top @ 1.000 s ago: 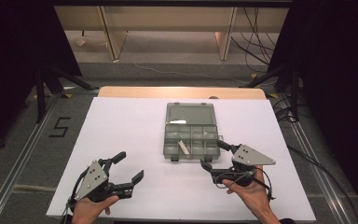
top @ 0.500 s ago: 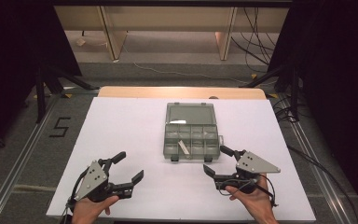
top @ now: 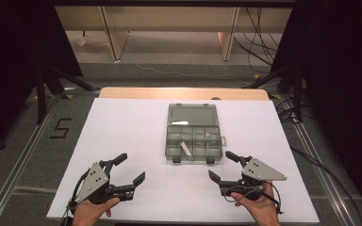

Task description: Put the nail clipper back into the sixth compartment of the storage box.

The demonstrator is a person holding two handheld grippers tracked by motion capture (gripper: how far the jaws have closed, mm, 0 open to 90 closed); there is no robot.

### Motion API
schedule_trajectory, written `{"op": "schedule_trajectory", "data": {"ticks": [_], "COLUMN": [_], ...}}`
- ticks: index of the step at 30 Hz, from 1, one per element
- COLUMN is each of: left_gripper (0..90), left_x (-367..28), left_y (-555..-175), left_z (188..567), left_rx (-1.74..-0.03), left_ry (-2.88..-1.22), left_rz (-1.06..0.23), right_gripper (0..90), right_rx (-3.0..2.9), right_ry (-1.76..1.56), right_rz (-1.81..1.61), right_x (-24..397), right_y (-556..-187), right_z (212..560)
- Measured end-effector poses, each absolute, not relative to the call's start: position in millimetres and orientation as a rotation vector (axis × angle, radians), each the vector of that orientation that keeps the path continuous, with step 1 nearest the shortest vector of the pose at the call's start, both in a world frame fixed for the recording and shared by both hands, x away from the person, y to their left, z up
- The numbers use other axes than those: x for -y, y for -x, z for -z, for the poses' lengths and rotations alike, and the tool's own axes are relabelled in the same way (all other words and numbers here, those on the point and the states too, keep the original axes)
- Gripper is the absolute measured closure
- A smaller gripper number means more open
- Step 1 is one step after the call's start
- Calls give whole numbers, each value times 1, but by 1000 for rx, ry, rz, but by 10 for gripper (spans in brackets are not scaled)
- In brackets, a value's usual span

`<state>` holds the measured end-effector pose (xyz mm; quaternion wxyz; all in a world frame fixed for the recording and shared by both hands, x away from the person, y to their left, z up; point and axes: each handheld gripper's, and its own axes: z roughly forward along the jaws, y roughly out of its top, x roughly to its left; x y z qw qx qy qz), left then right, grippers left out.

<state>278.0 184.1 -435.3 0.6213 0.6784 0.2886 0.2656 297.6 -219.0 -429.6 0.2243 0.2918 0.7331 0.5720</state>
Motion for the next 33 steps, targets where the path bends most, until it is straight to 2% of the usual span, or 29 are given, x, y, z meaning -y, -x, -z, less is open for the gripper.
{"op": "schedule_trajectory", "data": {"ticks": [33], "left_gripper": [155], "left_x": [-184], "left_y": [-278], "left_z": [435], "left_rx": [-657], "left_ry": [-1562], "left_rz": [-608], "right_gripper": [157], "right_rx": [-2012], "right_ry": [-828], "right_rz": [-1564], "right_x": [224], "right_y": [-289], "right_z": [436]}}
